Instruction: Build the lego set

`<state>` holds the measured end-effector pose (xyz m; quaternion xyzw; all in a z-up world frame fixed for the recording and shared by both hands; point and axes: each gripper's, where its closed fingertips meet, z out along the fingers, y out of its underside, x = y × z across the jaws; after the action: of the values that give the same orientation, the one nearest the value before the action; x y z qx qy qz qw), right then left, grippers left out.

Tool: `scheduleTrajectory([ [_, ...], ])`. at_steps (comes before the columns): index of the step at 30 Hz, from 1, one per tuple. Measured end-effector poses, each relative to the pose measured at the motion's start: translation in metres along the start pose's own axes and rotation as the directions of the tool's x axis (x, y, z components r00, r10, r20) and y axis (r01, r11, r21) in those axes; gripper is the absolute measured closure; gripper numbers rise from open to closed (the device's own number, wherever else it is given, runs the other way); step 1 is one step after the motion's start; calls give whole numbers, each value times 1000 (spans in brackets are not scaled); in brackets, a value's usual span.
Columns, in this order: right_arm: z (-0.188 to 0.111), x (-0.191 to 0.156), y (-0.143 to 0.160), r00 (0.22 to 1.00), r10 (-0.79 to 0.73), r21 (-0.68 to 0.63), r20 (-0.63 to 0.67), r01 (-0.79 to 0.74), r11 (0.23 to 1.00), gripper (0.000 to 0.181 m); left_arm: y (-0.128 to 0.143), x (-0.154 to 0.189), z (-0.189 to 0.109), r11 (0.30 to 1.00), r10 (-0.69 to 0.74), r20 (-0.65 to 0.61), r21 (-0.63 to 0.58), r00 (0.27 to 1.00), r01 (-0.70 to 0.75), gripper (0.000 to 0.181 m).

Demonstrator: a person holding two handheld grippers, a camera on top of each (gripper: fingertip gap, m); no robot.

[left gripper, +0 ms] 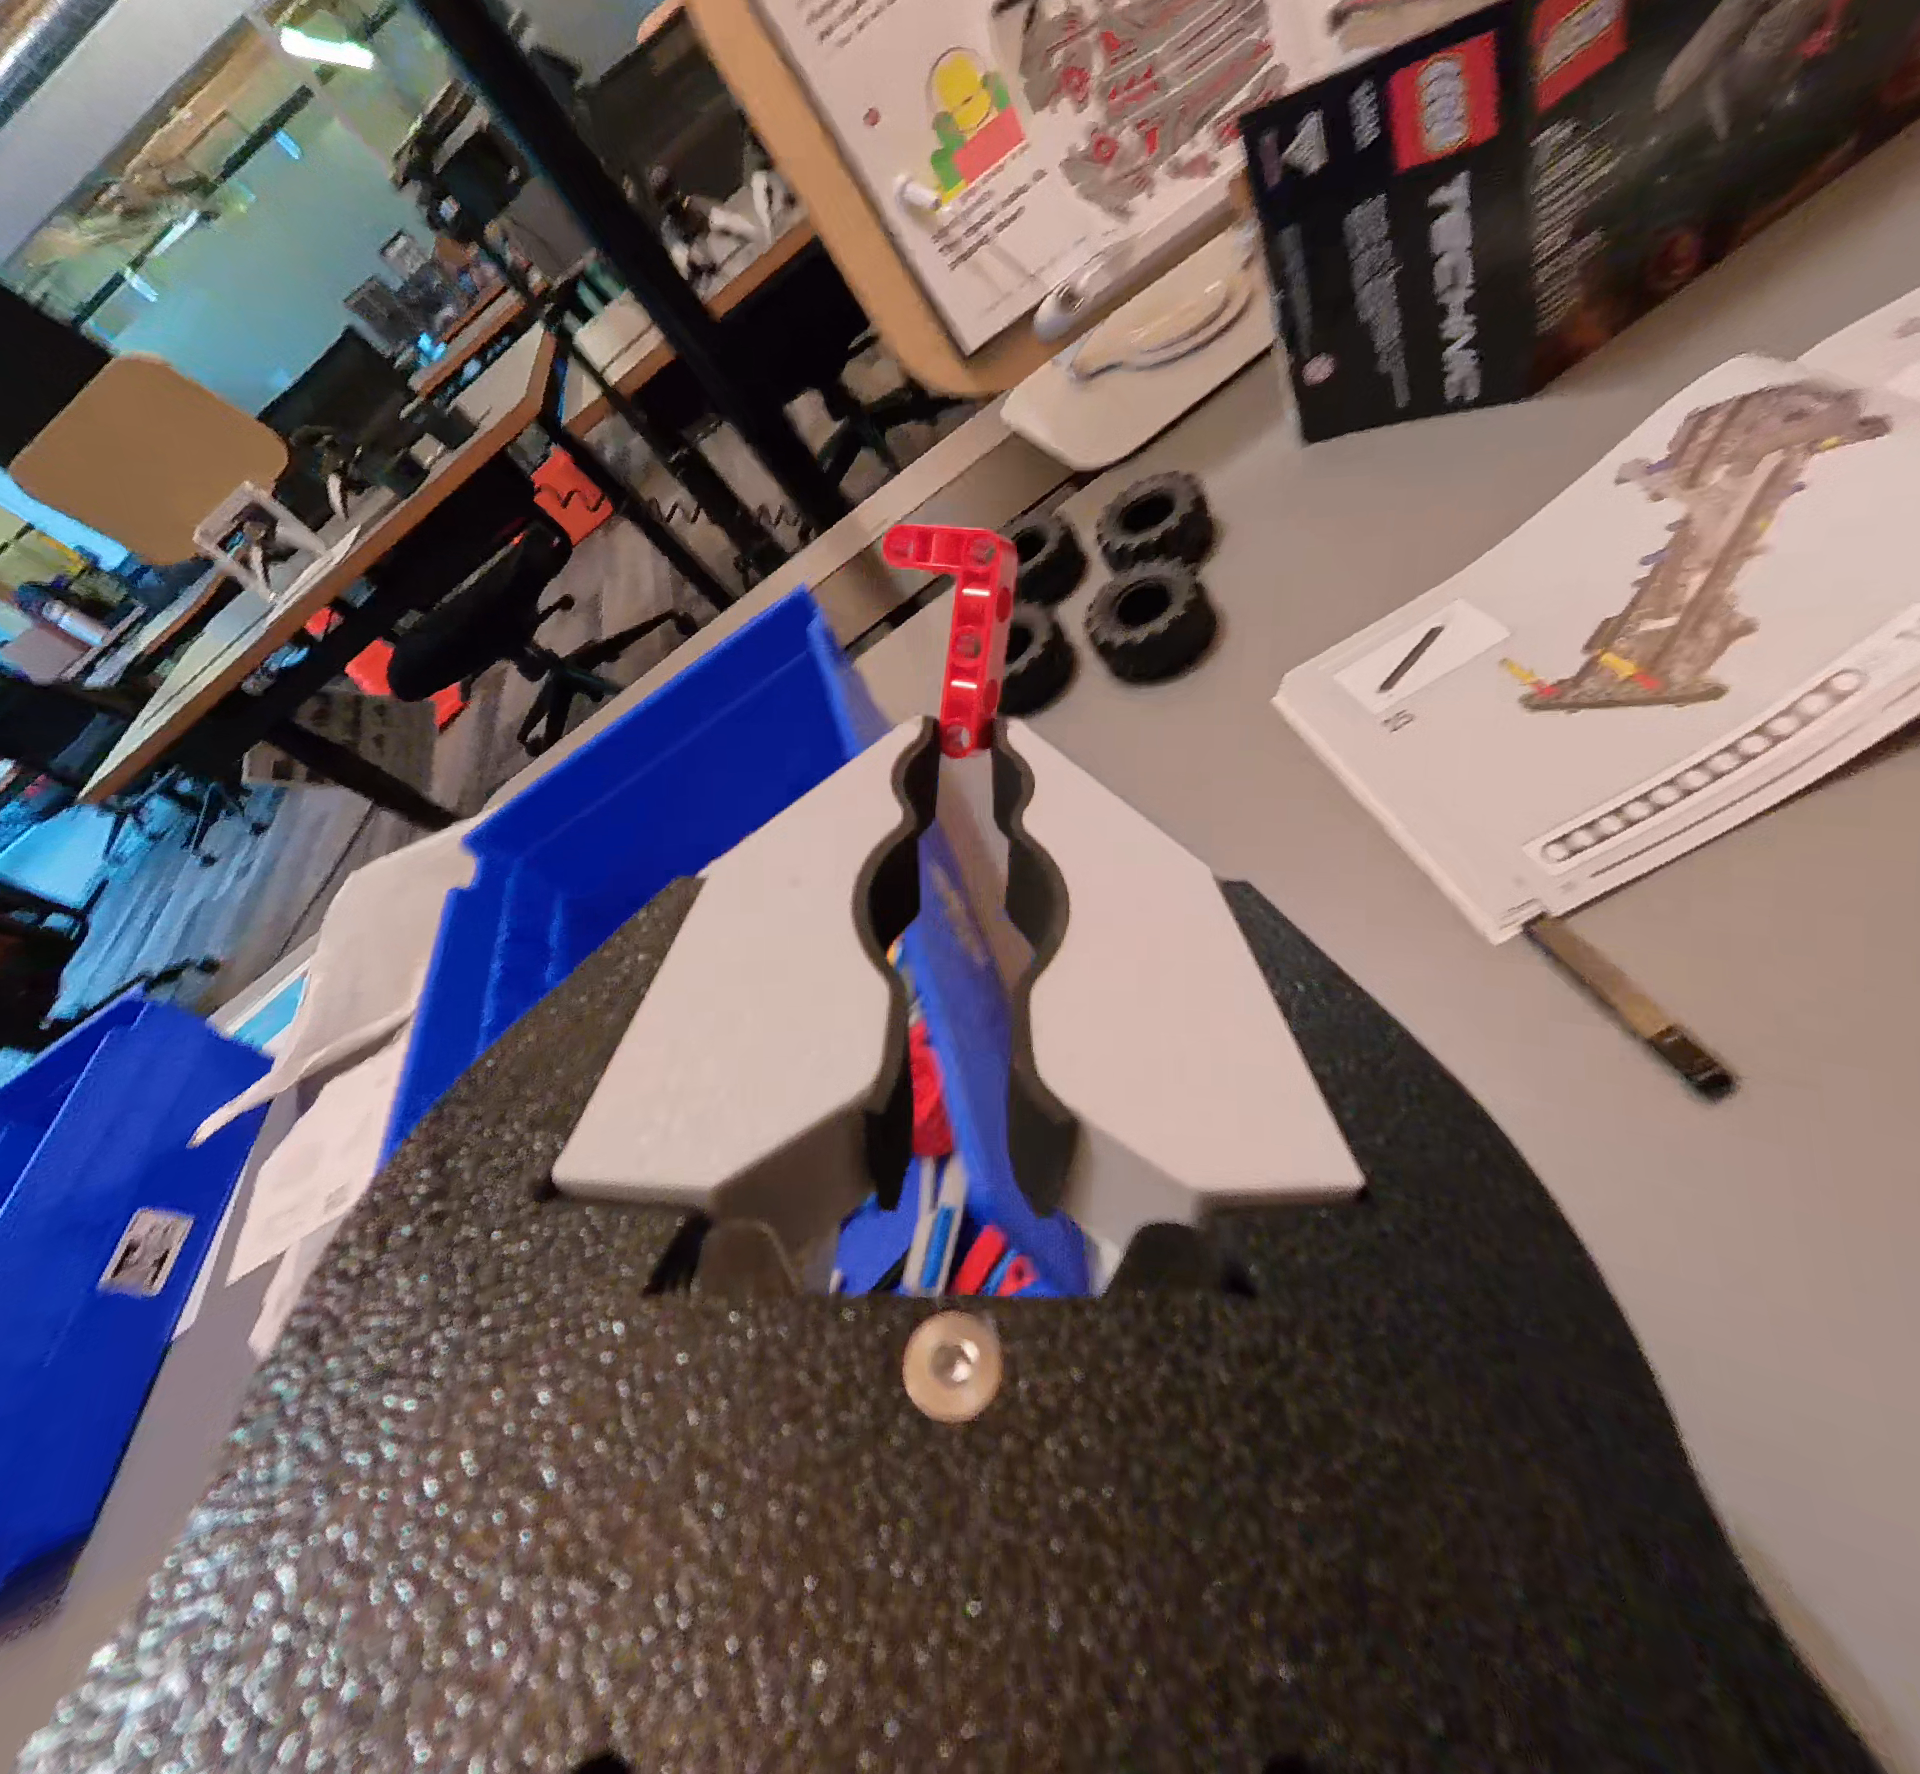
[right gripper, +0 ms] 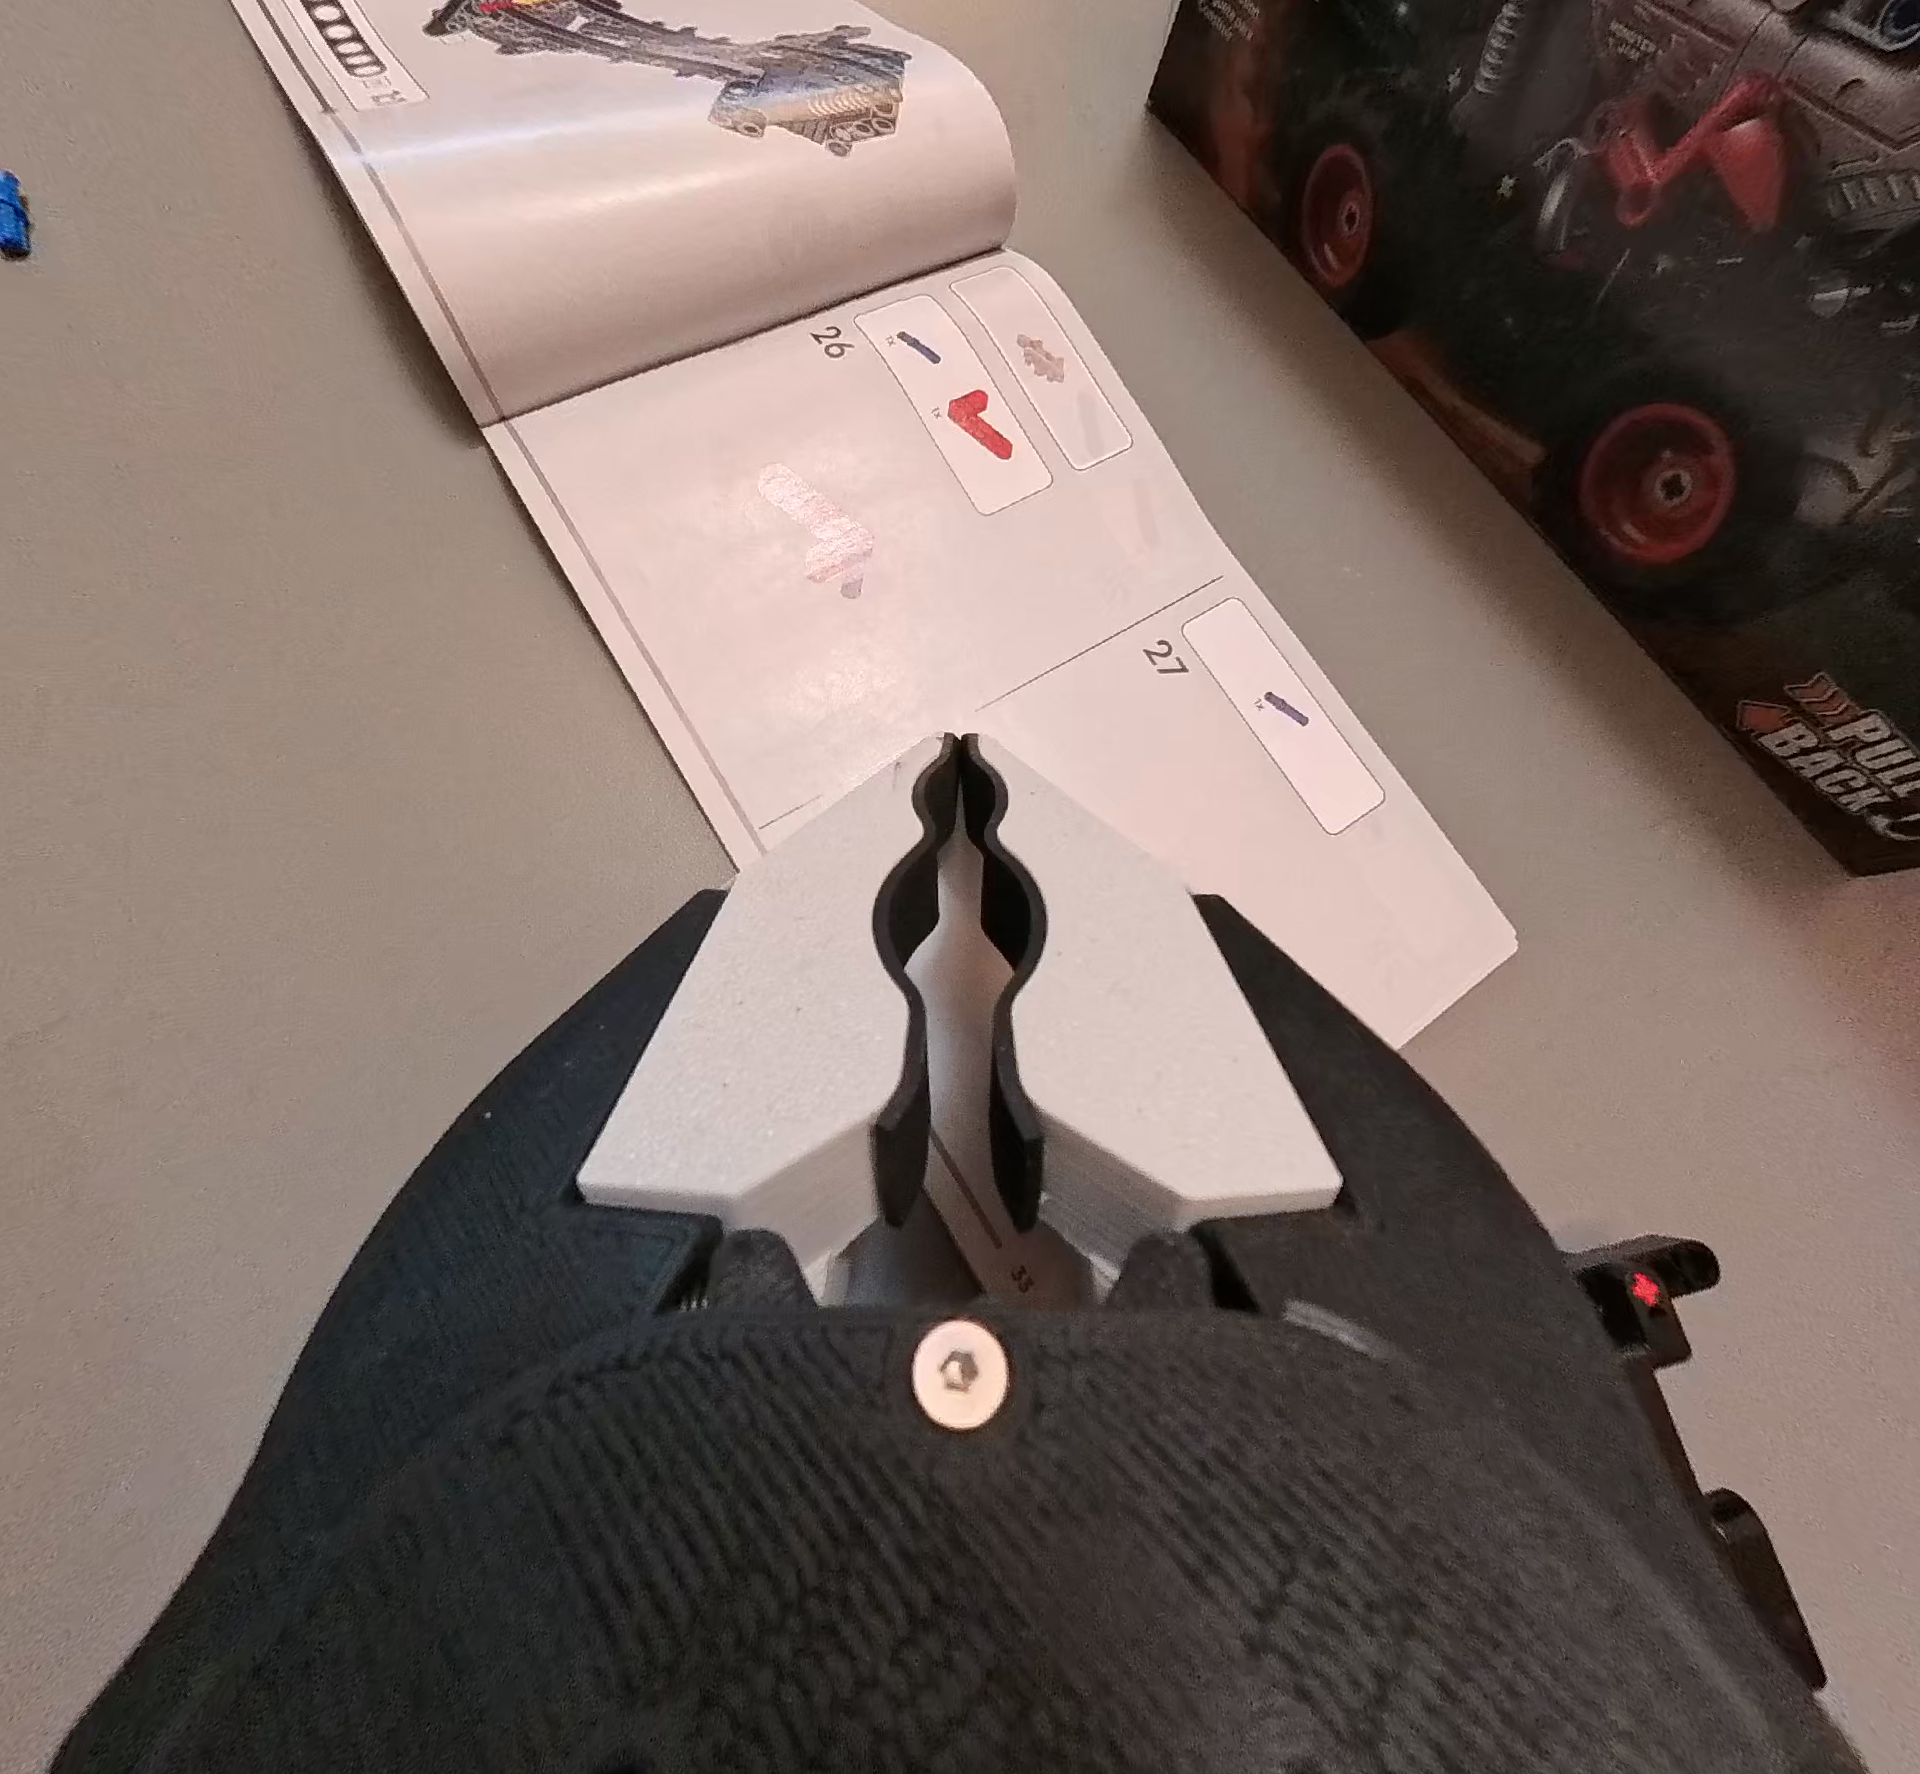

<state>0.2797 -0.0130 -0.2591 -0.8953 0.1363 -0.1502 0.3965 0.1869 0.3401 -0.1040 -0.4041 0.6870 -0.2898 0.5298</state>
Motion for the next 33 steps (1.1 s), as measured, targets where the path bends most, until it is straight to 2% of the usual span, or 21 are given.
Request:
scheduleTrajectory([
  [4, 0, 0, 0, 1000, 4, -1, 4, -4, 1000, 181, -34, 58, 18, 995, 39, -158, 98, 987, -24, 175],
  [7, 0, 0, 0, 1000, -7, 1, -3, 7, 1000, 181, -54, 106, 37, 980, 141, -275, 175, 951, -95, 174],
  [11, 0, 0, 0, 1000, -2, -1, 1, 2, 1000, 181, -79, 174, 57, 900, 370, -419, 382, 829, -209, 174],
  [14, 0, 0, 0, 1000, -1, -1, 3, 1, 1000, 181, -93, 209, 60, 822, 490, -458, 525, 742, -220, 174],
  [19, 0, -1, 0, 1000, 8, -2, 11, -8, 1000, 181, -118, 221, 42, 757, 418, -564, 650, 712, 70, 174],
  [23, 0, 0, 0, 1000, 3, 0, 16, -3, 1000, 181, -124, 216, 31, 721, 343, -636, 650, 691, 241, 174],
  [26, 0, -1, 0, 1000, -2, 1, 20, 2, 1000, 177, -122, 214, 30, 716, 312, -656, 637, 687, 283, 174],
  [31, -4, -6, -1, 999, -44, 15, 32, 43, 999, 164, -118, 225, 27, 728, 357, -647, 645, 674, 233, 174],
  [33, -18, -21, -20, 989, -118, 97, 84, 110, 989, 152, -118, 233, 24, 733, 383, -642, 649, 665, 205, 174],
])
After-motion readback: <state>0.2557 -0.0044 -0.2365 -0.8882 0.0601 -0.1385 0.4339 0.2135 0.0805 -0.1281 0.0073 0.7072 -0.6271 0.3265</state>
